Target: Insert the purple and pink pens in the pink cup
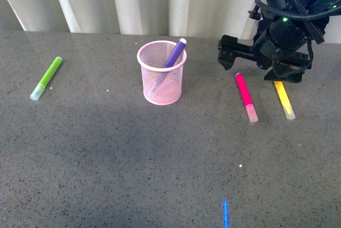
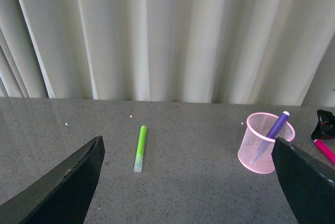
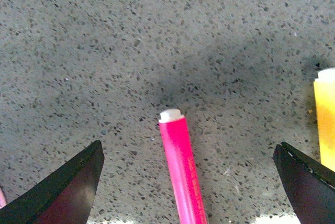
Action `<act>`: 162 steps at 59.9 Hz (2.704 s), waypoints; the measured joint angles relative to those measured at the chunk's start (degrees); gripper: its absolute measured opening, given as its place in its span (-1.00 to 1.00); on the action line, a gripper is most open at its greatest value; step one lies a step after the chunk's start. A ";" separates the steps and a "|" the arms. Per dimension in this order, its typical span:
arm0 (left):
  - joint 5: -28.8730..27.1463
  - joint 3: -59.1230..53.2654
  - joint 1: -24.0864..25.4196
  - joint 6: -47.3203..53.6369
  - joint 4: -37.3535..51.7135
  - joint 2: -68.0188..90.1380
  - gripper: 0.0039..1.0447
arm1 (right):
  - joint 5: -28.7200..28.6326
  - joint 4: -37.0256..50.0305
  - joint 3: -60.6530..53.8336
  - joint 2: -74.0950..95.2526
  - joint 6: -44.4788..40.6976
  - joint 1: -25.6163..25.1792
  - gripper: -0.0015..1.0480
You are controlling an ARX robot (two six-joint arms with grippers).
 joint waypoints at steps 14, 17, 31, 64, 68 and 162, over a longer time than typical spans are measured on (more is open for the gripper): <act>0.00 0.00 0.00 0.00 0.00 0.02 0.88 | -0.68 0.17 -0.22 1.49 1.18 1.46 0.87; 0.00 0.00 0.00 0.00 0.00 0.00 0.88 | -0.94 0.68 -0.83 1.57 1.44 1.68 0.87; 0.00 0.00 0.00 0.00 0.00 0.02 0.88 | -0.83 3.58 -3.19 1.44 1.60 1.66 0.87; 0.00 0.00 0.00 0.00 0.00 0.00 0.88 | -1.16 4.28 -3.56 1.66 2.67 -1.20 -0.46; 0.00 0.00 0.00 0.00 0.00 0.00 0.88 | -1.20 4.39 -3.58 1.66 2.80 -1.44 -0.62; 0.00 0.00 0.00 0.00 0.00 0.02 0.88 | -14.25 69.90 -26.64 -17.55 -15.89 9.53 -0.79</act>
